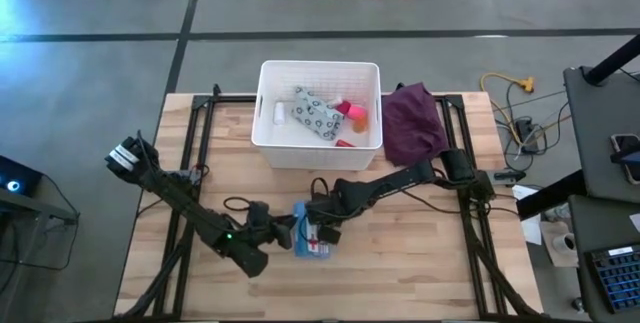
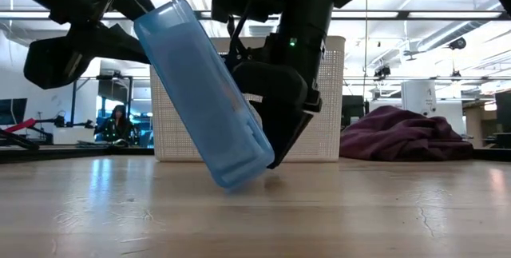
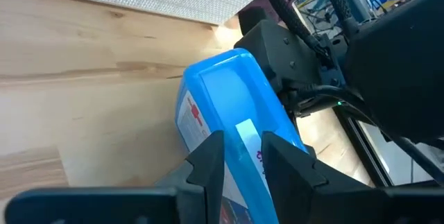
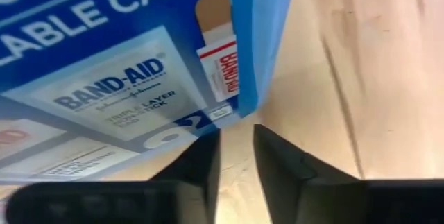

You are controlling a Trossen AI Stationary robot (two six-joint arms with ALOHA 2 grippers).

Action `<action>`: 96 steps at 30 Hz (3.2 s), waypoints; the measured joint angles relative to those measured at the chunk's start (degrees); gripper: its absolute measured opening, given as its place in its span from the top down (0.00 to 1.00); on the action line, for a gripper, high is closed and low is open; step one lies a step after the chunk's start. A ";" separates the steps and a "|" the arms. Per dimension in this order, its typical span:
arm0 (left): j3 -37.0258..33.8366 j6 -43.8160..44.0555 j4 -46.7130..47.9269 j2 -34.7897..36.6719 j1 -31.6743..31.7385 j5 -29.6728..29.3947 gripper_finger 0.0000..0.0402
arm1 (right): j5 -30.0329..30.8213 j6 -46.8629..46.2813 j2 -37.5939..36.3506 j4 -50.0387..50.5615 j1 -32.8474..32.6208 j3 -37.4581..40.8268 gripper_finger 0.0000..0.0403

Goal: Pick & place medical supplies in basket/bin
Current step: Put the first aid kit into the white bin

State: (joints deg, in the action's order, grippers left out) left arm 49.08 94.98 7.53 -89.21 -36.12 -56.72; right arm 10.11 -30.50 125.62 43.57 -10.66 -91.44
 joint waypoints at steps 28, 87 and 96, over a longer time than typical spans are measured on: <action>1.49 -13.69 -8.99 -0.29 4.47 1.46 0.80 | 22.67 9.67 -7.50 7.60 -2.93 0.42 0.42; 29.70 -5.92 34.58 -6.50 9.17 23.83 0.29 | 14.89 -32.34 -34.82 24.12 -15.65 21.51 0.18; 29.75 -5.86 32.36 -9.40 10.68 29.36 0.29 | 13.03 -29.83 -34.86 23.10 -15.58 22.44 0.18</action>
State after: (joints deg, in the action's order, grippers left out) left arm 78.83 89.12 39.89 -98.61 -25.45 -27.36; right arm 23.14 -60.32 90.76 66.67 -26.24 -69.01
